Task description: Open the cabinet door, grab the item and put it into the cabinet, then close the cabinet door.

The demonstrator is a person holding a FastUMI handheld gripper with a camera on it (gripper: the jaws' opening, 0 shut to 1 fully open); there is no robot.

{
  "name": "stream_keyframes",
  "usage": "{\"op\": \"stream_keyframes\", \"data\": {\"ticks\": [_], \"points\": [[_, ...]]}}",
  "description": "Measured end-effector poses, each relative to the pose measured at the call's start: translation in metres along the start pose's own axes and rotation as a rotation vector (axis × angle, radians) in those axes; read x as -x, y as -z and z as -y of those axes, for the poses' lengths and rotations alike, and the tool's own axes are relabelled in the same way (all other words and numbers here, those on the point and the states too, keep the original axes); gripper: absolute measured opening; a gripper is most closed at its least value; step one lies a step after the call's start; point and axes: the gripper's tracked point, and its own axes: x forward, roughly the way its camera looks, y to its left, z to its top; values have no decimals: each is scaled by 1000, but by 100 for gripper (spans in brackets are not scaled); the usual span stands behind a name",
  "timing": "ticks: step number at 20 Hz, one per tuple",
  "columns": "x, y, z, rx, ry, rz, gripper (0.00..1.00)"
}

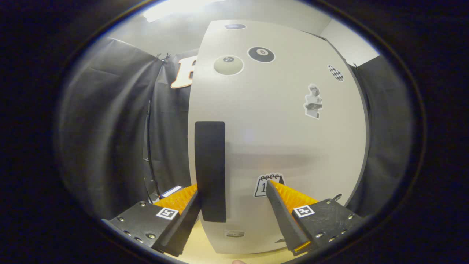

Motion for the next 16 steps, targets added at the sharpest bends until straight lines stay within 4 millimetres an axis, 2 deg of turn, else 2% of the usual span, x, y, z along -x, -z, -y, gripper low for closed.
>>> {"op": "stream_keyframes", "data": {"ticks": [7, 11, 13, 16], "points": [[-4, 0, -3, 7, 53, 20, 99], [2, -2, -8, -48, 29, -14, 100], [13, -7, -8, -53, 22, -5, 100], [43, -11, -5, -31, 31, -7, 100]]}}
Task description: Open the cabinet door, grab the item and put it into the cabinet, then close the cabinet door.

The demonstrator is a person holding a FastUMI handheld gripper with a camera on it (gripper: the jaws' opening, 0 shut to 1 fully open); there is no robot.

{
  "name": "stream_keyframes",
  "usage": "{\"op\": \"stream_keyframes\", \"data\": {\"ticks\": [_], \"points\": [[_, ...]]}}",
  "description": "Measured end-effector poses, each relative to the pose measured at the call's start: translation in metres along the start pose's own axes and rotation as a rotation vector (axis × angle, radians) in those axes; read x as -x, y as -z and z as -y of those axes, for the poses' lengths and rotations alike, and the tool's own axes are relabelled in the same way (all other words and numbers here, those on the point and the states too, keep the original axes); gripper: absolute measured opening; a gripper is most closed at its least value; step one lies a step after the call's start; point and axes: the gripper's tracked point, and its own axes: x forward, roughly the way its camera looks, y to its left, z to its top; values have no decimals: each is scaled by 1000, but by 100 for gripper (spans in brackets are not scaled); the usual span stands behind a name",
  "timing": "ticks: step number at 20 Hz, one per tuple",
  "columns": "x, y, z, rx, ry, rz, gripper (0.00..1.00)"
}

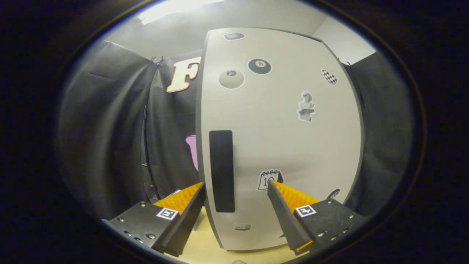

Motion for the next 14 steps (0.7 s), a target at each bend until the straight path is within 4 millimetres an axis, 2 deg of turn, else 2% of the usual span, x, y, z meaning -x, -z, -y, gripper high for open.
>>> {"op": "stream_keyframes", "data": {"ticks": [7, 14], "points": [[83, -16, 30, 47, 58, 26, 100], [160, -36, 58, 3, 107, 29, 100]]}}
